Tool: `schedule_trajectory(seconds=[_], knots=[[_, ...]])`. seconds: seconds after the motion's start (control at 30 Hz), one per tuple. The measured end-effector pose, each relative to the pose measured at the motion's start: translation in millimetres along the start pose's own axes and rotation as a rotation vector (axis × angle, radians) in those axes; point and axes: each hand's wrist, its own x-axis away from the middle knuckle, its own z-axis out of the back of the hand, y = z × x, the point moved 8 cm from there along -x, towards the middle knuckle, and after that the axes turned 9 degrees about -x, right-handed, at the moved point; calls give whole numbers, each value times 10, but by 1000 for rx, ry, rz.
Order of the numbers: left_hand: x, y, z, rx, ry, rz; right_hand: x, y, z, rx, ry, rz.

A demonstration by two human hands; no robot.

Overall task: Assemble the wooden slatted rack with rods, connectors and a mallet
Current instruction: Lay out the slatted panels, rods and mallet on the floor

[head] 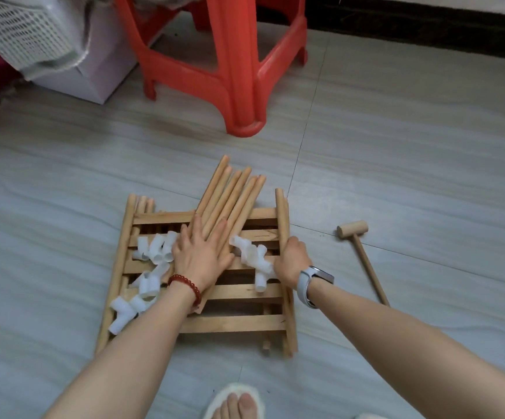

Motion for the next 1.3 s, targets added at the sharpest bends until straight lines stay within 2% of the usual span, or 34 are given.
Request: schedule_trajectory(seconds=[0.1, 0.23, 0.33, 0.43, 0.57, 0.7, 0.77, 0.87, 0.93, 1.0, 1.07, 1.13, 1.2, 1.3], knots=[[-93, -170, 81, 55, -39, 34, -68, -146, -20, 8, 25, 35], [-157, -397, 81, 161, -107, 170, -131, -235, -97, -12, -12, 85], [-198, -473, 106, 150, -141, 262, -158, -249, -142, -80, -49, 125], [-244, -525, 218, 43, -34, 293, -169, -260, -135, -120, -85, 136], [-251, -544, 232, 43, 30, 250, -151, -236, -114, -110, -147, 148], [-279, -440, 340, 65, 78, 126, -205, -161, -69, -137, -149, 91], [-244, -449, 394, 129, 81, 125, -188, -162, -58, -125, -123, 97], [-184, -528, 548, 389, 133, 189, -114, -333, 145, -109, 60, 256], [-189, -475, 719, 663, 140, 193, -29, -545, 402, -252, 134, 374], [-228, -279, 941, 892, 120, 140, -28, -729, 619, -515, 51, 389], [-238, 56, 1140, 925, 70, 33, -90, -876, 716, -785, -143, 321], [-218, 514, 1234, 766, -7, -96, -184, -953, 826, -978, -233, 251], [-190, 934, 1242, 561, -36, -212, -283, -920, 978, -1143, -142, 194], [-326, 1537, 1265, 541, -68, -317, -462, -665, 1491, -1195, 163, 187]])
